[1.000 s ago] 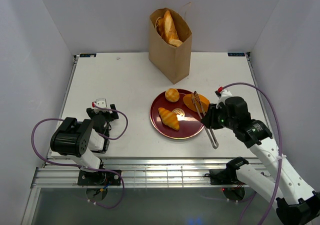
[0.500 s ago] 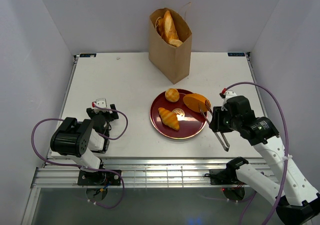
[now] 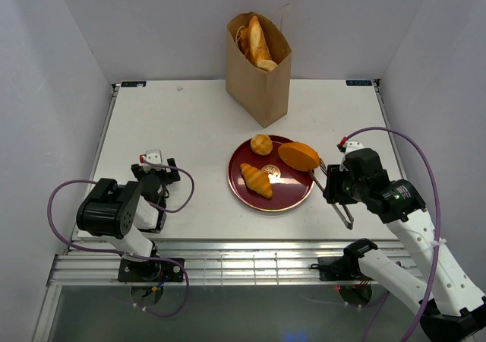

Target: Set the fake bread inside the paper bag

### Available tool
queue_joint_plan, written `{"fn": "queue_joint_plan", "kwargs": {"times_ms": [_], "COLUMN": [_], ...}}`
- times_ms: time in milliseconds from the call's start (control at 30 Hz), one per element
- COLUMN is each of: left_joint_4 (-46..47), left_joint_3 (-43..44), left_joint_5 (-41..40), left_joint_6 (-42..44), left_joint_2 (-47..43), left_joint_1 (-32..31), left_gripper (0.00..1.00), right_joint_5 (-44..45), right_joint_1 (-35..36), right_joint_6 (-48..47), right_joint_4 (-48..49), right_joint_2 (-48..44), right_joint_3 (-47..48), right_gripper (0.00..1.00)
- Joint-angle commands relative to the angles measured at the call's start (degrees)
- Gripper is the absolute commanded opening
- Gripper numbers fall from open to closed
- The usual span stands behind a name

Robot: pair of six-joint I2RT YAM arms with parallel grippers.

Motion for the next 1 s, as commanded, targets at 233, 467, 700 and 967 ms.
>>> {"fn": "queue_joint_plan", "kwargs": {"times_ms": [233,467,700,967], "left_joint_4": [5.58,5.58,5.66,5.66], "left_joint_3": [0.46,0.46,0.55,0.46], "left_joint_5": [0.75,0.75,0.75,0.75], "left_joint_6": [-0.72,-0.72,-0.72,-0.72], "left_joint_2": [-0.99,-0.99,-0.99,-0.99], "left_joint_1": [0.21,0.21,0.21,0.30], "left_gripper": [0.98,0.98,0.98,0.98], "right_joint_5": [3.24,1.74,3.05,4.11], "right_joint_1": [-0.15,-0.07,-0.15,-0.15], "right_joint_6": [-1.30,-2.18,-2.18,-2.88], "right_joint_4": [1.20,4.28,4.72,5.24], "right_joint_2": [0.61,2.19,4.31,6.15], "right_joint_3": [-1.02,-1.72,-0.32,1.09], "right_gripper": [0.50,0.51,0.54,0.55]}}
